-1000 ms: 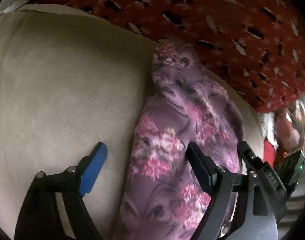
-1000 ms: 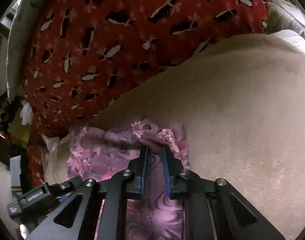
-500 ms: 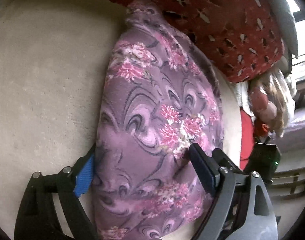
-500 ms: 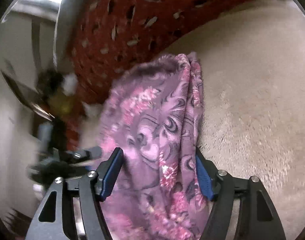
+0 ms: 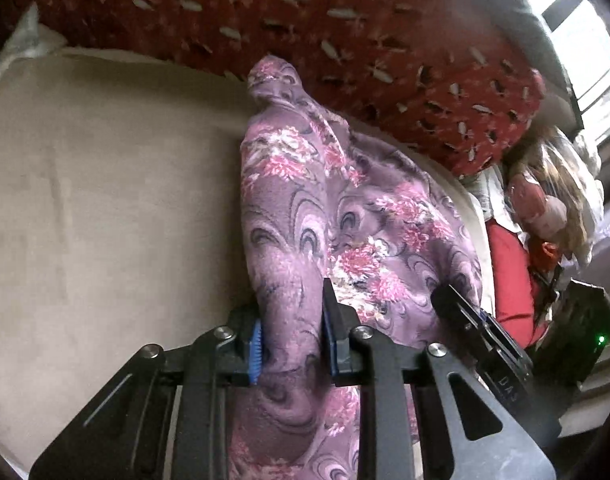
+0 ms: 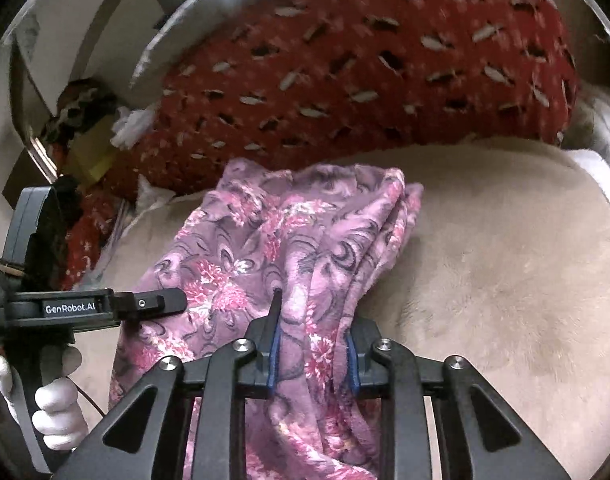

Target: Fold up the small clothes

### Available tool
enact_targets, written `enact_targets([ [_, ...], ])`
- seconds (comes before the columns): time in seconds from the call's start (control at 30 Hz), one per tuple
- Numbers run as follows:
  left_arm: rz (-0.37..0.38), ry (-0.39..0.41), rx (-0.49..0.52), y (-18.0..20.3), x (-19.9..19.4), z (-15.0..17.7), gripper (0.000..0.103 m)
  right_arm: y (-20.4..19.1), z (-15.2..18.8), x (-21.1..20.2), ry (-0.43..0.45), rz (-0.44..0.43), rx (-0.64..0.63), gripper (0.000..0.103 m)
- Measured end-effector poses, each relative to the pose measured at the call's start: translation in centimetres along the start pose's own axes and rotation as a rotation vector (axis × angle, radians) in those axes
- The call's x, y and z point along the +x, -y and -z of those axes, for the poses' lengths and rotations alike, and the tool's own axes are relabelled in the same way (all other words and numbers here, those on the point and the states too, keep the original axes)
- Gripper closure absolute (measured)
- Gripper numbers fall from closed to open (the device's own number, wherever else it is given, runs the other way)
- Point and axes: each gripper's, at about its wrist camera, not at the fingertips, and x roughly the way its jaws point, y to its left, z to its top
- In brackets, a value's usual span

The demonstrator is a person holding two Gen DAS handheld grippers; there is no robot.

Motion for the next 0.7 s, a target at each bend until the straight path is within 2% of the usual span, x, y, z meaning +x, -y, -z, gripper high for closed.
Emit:
enact_targets([
  [0.2, -0.012, 0.026, -0.015, -3.3, -4.7, 4.0, 0.082, -3.8, 3.1, -2.6, 0.017, -0.086, 0.034, 0.078],
  [0.37, -0.015, -0.024, -0.063, -8.0, -5.0, 8.9, 0.081, -5.8, 8.6, -2.8, -0.003, -0.174, 0.117, 0.077],
  [0.43, -0.056, -0.074, -0.086, -9.7, -3.3, 10.6, 0.079, -5.7, 11.1, -1.7, -0.042, -0.177, 0.161, 0.077],
  [0.47, -0.072, -0.098, -0.103, -10.8, -2.5, 11.2, 0.072, -5.5, 12.6, -0.6, -0.086, -0.154, 0.187, 0.076],
  [0.53, -0.014, -0.102, -0.148, -12.3, -2.6, 11.9, 0.069, -4.8, 14.5, 0.4, -0.128, -0.107, 0.213, 0.069],
  [0.6, 0.012, -0.090, -0.145, -12.7, -3.9, 11.8, 0.069, -3.7, 15.0, -0.4, -0.106, -0.137, 0.291, 0.063],
  [0.7, -0.001, -0.023, -0.080, -12.1, -5.9, 10.8, 0.070, -2.7, 14.1, -2.5, -0.038, -0.091, 0.344, 0.063],
])
